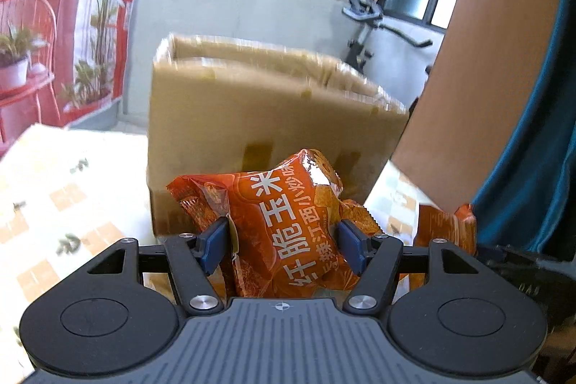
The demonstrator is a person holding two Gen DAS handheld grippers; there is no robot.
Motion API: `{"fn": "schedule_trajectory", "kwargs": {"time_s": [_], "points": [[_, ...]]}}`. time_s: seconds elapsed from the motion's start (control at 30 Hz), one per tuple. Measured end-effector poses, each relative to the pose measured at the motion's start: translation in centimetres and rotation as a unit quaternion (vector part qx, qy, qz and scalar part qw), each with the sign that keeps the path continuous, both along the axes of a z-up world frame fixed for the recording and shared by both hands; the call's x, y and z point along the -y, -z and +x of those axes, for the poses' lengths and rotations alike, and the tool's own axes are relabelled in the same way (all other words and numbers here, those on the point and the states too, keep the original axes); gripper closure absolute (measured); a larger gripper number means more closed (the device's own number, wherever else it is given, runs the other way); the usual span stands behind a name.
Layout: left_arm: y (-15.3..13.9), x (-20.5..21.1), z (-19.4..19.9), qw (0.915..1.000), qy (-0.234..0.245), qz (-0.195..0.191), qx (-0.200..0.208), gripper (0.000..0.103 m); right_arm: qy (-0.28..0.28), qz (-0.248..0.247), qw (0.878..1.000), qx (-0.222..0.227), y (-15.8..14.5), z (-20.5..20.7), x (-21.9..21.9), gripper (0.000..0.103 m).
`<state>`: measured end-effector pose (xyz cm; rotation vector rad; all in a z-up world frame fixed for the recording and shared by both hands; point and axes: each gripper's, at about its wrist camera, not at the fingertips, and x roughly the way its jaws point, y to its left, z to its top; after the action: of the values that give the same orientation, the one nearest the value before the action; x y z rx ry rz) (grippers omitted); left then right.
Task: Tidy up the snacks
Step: 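Lift both orange bags and carry them over the box, then open both tools to drop the orange bags into the box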
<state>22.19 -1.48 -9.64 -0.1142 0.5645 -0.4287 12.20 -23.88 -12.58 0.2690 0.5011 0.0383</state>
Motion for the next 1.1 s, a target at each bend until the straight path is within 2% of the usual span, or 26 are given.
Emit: {"fn": "schedule_trajectory", "kwargs": {"time_s": [0.27, 0.4, 0.57, 0.83, 1.1], "points": [[-5.2, -0.5, 1.0, 0.9965, -0.008, 0.011, 0.083, 0.035, -0.019, -0.013, 0.996, 0.082, -6.7, 2.1, -0.2, 0.027], [-7.6, -0.4, 2.7, 0.9935, -0.012, 0.000, 0.113, 0.035, -0.030, -0.020, 0.992, 0.122, -9.9, 4.7, -0.6, 0.027], [-9.4, 0.5, 5.5, 0.9899, -0.018, 0.009, 0.141, 0.035, -0.037, -0.041, 0.984, 0.170, -12.8, 8.4, -1.5, 0.027], [-9.6, 0.1, 10.5, 0.9914, -0.027, -0.008, 0.128, 0.035, -0.056, -0.112, 0.971, 0.204, -13.6, 15.2, -3.4, 0.027], [-8.4, 1.1, 14.3, 0.9928, -0.020, 0.016, 0.117, 0.035, -0.069, -0.115, 0.974, 0.184, -11.1, 21.4, -2.9, 0.027]]}}
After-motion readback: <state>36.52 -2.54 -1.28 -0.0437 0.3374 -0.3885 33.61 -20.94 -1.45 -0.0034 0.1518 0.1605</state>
